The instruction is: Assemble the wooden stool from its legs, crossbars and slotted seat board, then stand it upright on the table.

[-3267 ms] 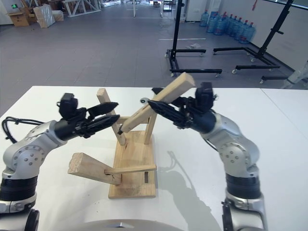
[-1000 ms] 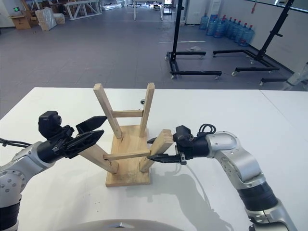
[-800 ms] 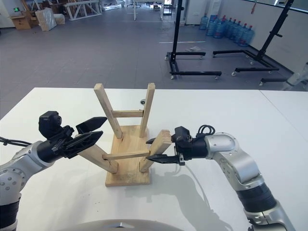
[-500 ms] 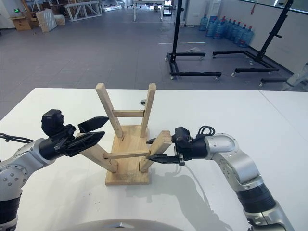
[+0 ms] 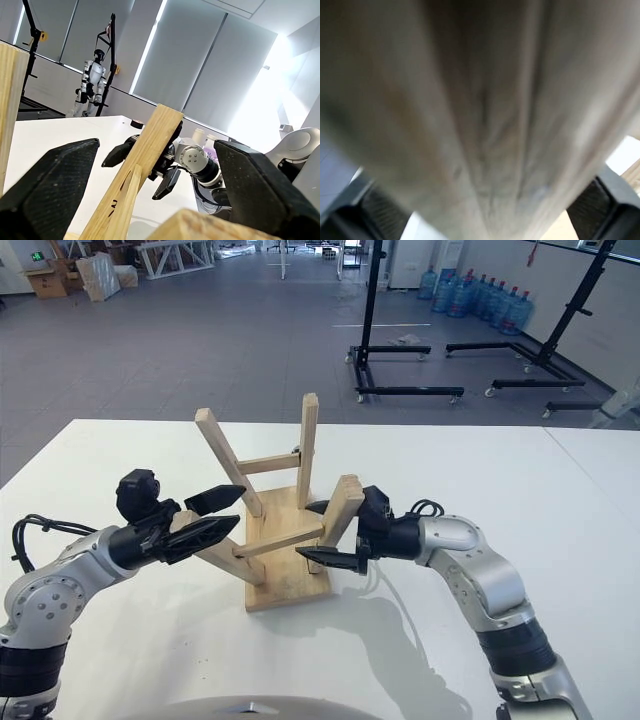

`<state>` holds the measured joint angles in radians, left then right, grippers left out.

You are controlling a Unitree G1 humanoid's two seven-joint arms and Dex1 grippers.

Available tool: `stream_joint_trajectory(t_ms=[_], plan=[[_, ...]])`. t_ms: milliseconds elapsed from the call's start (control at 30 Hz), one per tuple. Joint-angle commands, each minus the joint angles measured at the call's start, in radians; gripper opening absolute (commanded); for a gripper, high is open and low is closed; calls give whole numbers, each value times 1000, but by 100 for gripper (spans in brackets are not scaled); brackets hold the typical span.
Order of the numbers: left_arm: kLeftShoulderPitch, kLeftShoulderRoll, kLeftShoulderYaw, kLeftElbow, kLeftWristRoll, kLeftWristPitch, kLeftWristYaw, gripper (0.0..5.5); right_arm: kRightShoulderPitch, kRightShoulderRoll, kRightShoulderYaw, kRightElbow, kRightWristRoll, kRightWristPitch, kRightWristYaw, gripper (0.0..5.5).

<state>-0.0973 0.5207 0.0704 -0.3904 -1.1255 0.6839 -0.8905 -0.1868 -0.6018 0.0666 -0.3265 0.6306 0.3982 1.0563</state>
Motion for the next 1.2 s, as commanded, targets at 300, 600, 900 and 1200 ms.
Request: stream_joint_trajectory(t_ms=[300,600,900,1200], plan=[[-114,-32,-27,-27,38,20,70,418,43,-73,-181,-10,50,-14,7,400],[-181,-84,-110,-36,123,28,155,418,-87,-41,-326,-128,331,69,-124,400],[-202,-126,-149,-71,123,68,208,418,-176,-56,-327,-158,140,-45,-270,400],[-193,-139,-125,-102,114,89,317,418,-189,-132,-24,-352,-504,-184,-438,400]])
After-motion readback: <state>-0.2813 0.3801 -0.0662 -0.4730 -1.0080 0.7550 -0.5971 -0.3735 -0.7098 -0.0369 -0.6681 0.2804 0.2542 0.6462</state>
